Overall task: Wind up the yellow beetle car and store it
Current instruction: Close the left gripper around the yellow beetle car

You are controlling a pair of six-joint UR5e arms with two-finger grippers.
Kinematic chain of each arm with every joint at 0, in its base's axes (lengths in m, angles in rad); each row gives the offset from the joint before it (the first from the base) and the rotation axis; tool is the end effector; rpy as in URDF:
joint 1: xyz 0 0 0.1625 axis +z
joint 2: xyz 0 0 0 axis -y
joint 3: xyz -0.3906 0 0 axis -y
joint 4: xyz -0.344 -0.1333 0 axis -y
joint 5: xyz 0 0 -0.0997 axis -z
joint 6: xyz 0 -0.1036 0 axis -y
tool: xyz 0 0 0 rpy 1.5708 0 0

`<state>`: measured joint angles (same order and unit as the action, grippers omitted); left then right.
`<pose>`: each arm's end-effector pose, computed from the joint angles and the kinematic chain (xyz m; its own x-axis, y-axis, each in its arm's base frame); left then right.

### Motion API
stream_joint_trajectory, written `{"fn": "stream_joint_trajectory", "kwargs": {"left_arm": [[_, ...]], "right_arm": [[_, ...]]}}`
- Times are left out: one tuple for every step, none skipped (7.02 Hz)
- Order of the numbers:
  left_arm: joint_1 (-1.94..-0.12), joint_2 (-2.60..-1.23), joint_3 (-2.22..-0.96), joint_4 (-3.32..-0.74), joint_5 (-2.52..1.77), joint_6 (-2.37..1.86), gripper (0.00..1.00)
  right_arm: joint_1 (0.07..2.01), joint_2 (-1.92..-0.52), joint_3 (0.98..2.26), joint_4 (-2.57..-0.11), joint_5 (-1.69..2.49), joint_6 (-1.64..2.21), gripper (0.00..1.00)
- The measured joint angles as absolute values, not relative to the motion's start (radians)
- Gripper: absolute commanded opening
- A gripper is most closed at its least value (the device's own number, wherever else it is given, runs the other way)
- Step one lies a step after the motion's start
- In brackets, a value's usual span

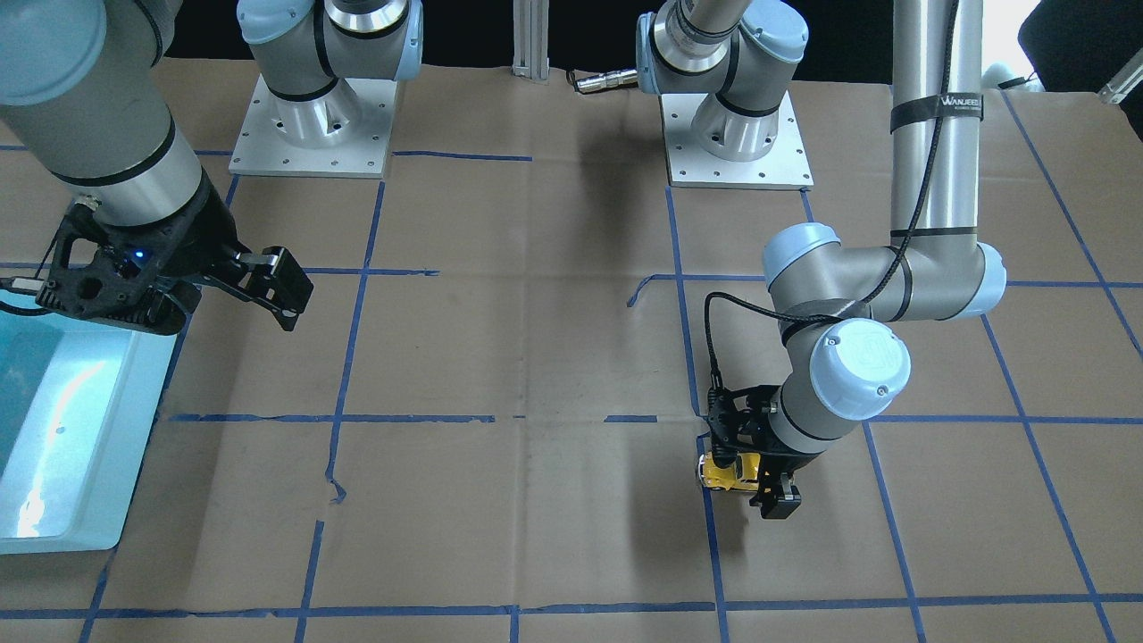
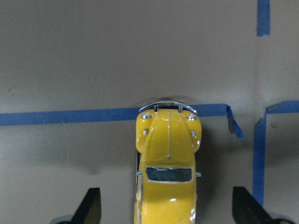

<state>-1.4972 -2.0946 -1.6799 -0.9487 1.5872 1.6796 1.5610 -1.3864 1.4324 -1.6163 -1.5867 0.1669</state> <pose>-0.0892 -0.5794 0.1926 0.0352 0.9993 0.0125 0.9993 -0.0354 0.0151 0.1266 -0.5162 0.4270 -0.9843 0.1758 0.0158 0.1758 0.9844 -0.0022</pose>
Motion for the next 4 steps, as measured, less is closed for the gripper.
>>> {"fn": "stream_joint_trajectory", "kwargs": {"left_arm": [[-1.497, -2.099, -1.681, -0.946, 1.588, 1.680, 0.69], [-1.497, -2.101, -1.680, -0.945, 1.588, 1.680, 0.41], [-1.499, -2.103, -1.680, -0.944, 1.596, 1.681, 0.17], [-1.502, -2.105, -1.680, -0.939, 1.630, 1.681, 0.04]], "right_arm": [[1.562, -1.386, 1.439, -1.632, -1.585, 0.163, 1.00], [1.563, -1.385, 1.443, -1.650, -1.582, 0.157, 1.00], [1.563, -1.379, 1.445, -1.670, -1.579, 0.157, 1.00], [1.563, -1.367, 1.445, -1.683, -1.578, 0.159, 1.00]]}}
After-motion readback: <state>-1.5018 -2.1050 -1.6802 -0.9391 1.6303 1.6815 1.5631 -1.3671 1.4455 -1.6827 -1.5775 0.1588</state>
